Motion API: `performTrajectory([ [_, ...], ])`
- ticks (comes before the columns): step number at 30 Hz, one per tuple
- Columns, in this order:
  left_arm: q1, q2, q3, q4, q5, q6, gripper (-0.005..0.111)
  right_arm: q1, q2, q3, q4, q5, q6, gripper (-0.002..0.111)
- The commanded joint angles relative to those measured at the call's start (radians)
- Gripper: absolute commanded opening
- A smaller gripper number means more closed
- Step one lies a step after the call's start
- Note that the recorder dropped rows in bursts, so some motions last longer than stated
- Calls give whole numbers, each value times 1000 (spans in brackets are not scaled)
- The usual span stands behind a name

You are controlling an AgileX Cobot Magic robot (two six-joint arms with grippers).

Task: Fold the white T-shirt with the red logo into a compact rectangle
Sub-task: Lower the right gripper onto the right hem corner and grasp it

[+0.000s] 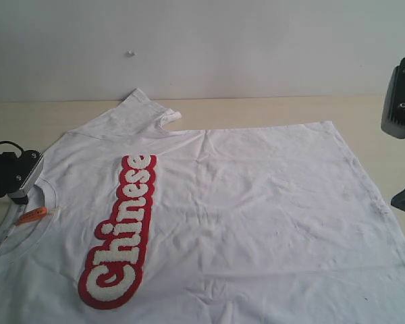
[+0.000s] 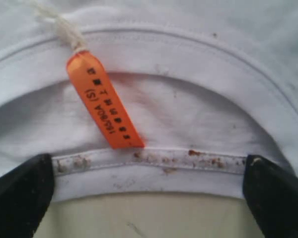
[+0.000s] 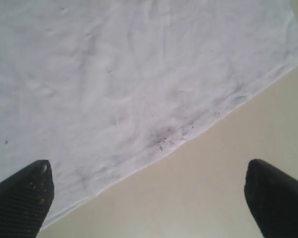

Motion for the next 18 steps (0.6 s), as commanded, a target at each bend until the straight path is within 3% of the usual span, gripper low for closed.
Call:
performTrajectory([
  [1, 4, 51, 29, 37, -51, 8, 104, -4, 65, -3, -46, -77, -59, 105],
  [12, 4, 51, 29, 37, -51, 8, 104, -6, 285, -24, -62, -397, -159, 105],
  [18, 4, 51, 29, 37, -51, 8, 104, -39, 422, -181, -64, -393, -68, 105],
])
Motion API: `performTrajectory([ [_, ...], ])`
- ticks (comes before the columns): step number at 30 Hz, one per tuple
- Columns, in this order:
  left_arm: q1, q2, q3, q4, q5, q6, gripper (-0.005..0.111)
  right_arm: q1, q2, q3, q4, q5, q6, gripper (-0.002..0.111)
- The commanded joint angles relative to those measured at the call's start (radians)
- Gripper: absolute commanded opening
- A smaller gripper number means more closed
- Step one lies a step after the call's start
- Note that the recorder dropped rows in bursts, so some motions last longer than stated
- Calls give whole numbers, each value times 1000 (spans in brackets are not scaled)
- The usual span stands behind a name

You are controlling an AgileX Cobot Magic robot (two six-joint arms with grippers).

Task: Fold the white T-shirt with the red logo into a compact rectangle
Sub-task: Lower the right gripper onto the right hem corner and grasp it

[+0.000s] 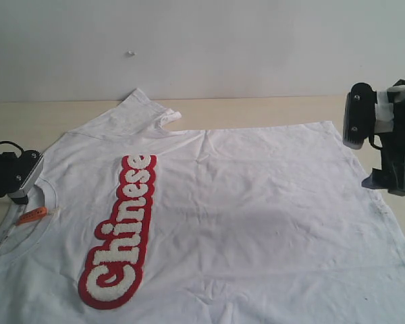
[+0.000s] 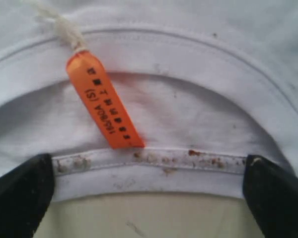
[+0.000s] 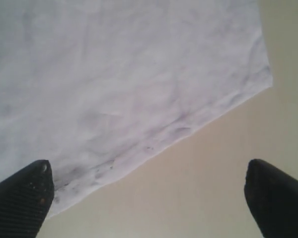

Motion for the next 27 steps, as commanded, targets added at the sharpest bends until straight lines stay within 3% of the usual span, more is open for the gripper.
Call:
performTrajectory([
  [1, 4, 51, 29, 37, -51, 8, 104, -39, 89, -124, -2, -23, 96, 105],
  [5, 4, 51, 29, 37, -51, 8, 104, -44, 109, -171, -78, -22, 123, 105],
  [12, 4, 51, 29, 37, -51, 8, 104, -42, 99, -172, 32, -28, 248, 105],
  [16, 4, 51, 29, 37, -51, 8, 104, -42, 99, -175, 34, 4, 191, 105],
  [22, 4, 51, 29, 34, -51, 8, 104, -54, 144, -367, 74, 366, 135, 105],
  [27, 4, 51, 29, 34, -51, 8, 104, -79, 238, -598, 54, 777, 114, 105],
])
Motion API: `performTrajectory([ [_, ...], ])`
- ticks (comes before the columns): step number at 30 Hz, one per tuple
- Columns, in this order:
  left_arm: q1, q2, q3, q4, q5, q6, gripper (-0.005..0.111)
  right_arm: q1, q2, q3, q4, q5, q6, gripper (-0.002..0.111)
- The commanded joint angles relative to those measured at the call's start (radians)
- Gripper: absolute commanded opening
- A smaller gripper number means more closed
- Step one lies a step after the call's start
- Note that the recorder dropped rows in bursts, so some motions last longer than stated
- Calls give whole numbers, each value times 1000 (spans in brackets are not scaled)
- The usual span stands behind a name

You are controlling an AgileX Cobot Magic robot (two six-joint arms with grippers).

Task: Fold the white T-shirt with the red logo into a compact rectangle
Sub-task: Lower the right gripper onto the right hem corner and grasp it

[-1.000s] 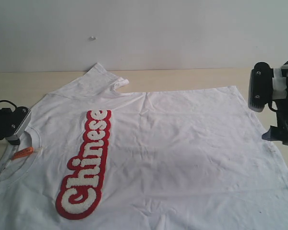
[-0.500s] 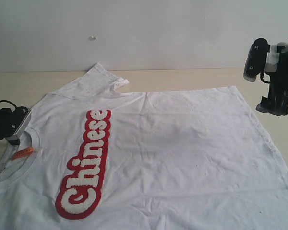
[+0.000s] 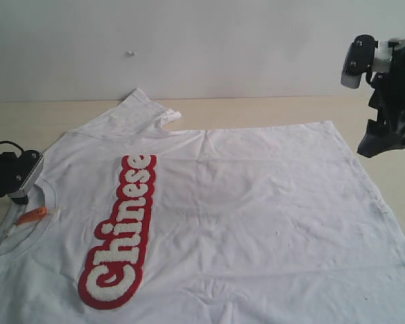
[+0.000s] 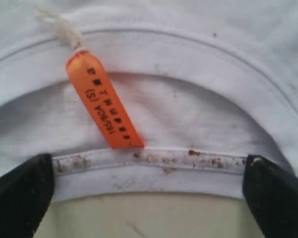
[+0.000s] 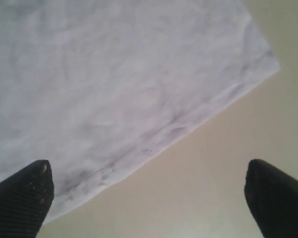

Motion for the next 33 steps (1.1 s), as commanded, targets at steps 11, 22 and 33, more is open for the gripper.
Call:
performTrajectory([
  [11, 4, 51, 29, 34, -51, 8, 104, -37, 221, -141, -248, 289, -200, 105],
  [22, 4, 51, 29, 34, -51, 8, 104, -37, 259, -141, -109, 261, -281, 105],
  [33, 4, 51, 29, 34, -51, 8, 104, -37, 261, -34, -31, 107, -301, 105],
])
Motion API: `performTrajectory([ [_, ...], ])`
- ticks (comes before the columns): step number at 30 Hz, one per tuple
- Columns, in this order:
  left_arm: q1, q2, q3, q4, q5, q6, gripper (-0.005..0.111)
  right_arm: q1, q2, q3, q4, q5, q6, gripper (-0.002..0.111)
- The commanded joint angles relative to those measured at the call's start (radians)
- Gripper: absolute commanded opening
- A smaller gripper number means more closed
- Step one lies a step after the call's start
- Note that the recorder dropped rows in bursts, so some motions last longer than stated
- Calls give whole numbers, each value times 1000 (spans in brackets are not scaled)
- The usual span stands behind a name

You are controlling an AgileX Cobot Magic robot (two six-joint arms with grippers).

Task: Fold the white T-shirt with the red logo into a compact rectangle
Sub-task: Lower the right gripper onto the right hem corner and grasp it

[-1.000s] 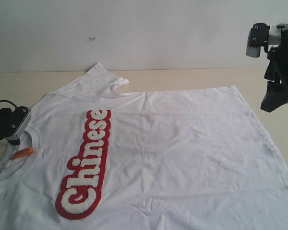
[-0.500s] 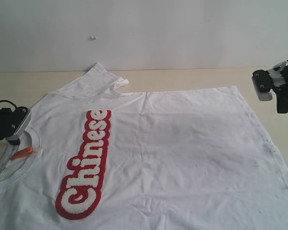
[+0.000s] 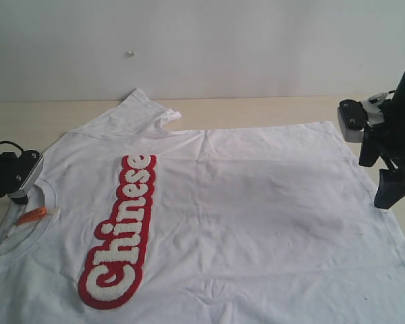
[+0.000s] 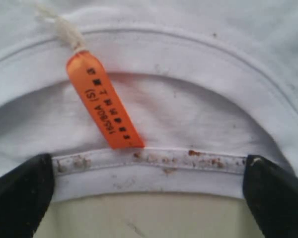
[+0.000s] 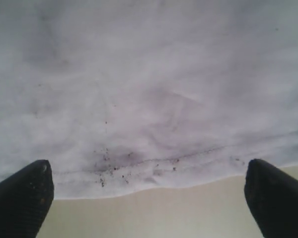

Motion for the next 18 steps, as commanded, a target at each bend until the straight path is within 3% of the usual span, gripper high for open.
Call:
performTrajectory([
  [1, 4, 51, 29, 34, -51, 8, 104, 1, 0, 74, 7, -136, -37, 105],
  [18, 4, 51, 29, 34, -51, 8, 104, 1, 12, 92, -14, -172, -59, 105],
])
